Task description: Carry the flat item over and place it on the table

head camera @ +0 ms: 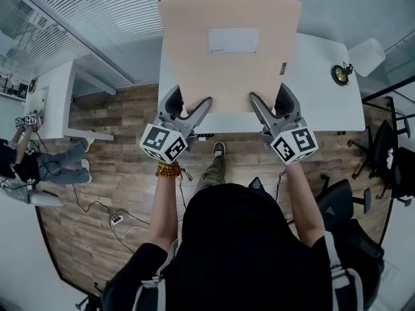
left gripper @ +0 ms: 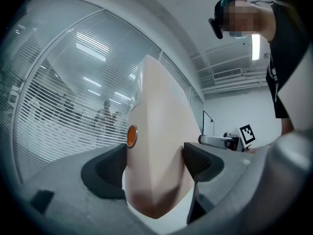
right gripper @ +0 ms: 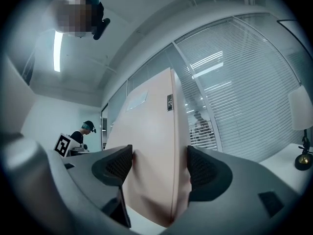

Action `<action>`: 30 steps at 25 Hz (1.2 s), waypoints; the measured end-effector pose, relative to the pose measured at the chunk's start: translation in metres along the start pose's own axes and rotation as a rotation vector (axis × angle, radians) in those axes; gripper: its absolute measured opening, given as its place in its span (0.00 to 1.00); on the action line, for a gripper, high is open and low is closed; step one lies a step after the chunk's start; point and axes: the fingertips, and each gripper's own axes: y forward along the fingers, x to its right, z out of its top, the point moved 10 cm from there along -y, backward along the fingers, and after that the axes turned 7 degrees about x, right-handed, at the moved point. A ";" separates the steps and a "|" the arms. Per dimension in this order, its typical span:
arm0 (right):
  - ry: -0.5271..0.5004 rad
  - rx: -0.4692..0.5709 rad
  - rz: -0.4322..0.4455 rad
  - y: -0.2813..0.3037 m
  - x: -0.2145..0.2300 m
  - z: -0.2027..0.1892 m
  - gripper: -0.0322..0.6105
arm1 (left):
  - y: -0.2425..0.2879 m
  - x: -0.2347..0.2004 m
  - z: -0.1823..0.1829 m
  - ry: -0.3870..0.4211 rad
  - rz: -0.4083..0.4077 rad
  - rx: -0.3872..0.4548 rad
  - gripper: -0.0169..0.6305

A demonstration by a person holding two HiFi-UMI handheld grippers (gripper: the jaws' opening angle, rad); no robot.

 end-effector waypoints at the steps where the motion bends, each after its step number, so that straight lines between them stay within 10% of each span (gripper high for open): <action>1: 0.001 -0.003 -0.003 0.003 0.002 -0.001 0.56 | 0.003 -0.003 -0.001 -0.004 -0.002 -0.001 0.59; 30: 0.093 -0.129 -0.078 0.072 0.056 -0.067 0.56 | 0.054 -0.086 -0.058 -0.152 0.036 -0.122 0.59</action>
